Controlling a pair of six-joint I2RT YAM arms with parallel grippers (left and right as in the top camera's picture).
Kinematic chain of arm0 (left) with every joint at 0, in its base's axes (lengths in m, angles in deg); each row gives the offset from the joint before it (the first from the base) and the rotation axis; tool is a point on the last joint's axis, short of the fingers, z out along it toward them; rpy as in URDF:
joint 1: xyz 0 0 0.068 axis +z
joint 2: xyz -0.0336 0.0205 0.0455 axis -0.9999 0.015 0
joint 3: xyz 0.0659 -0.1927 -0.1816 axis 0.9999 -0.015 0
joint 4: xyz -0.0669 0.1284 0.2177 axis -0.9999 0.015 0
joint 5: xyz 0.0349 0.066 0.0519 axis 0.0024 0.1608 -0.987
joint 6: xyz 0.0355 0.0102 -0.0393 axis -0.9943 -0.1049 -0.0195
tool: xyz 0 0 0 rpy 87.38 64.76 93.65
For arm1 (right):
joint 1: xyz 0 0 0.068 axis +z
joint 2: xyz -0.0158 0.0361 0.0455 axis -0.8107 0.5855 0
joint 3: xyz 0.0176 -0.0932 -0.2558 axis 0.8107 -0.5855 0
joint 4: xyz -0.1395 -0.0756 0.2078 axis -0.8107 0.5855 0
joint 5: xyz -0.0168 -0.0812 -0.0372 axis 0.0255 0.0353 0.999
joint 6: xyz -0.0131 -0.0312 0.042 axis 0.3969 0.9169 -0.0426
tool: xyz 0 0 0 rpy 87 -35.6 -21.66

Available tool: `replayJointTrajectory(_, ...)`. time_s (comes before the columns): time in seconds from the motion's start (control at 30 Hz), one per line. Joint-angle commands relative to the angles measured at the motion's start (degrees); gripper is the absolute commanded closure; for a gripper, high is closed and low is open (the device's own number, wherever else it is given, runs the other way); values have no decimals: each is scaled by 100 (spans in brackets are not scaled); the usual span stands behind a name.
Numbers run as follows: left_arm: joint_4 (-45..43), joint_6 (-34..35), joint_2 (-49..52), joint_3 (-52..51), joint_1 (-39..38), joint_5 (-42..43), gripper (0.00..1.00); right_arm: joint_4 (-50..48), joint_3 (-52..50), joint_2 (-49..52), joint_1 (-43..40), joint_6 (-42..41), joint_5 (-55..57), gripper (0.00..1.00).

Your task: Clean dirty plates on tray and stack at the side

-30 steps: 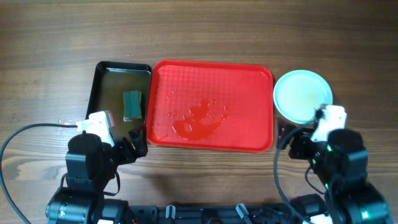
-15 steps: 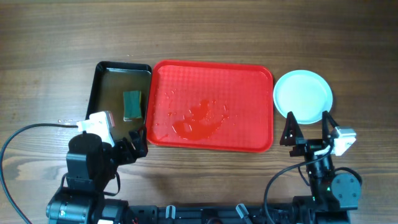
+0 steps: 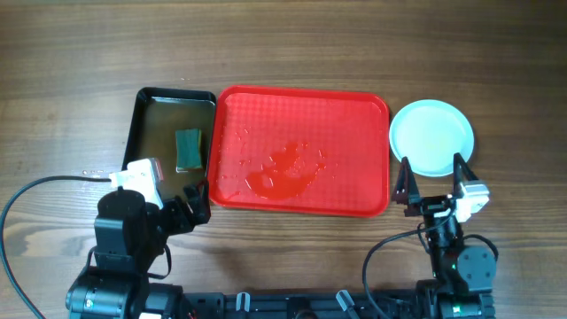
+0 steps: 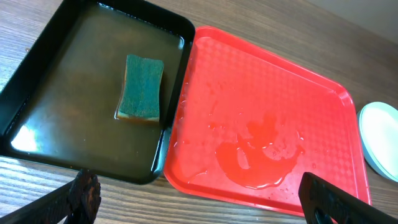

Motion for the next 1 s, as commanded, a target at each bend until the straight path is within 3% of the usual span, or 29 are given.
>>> replayJointTrajectory(0.0, -11, -96, -31, -33, -28, 28, 0, 688, -22, -70, 35, 249, -26, 0)
replayJointTrajectory(0.97, -11, -96, -31, -33, -28, 28, 0, 691, -20, -46, 33, 426, -201, 0)
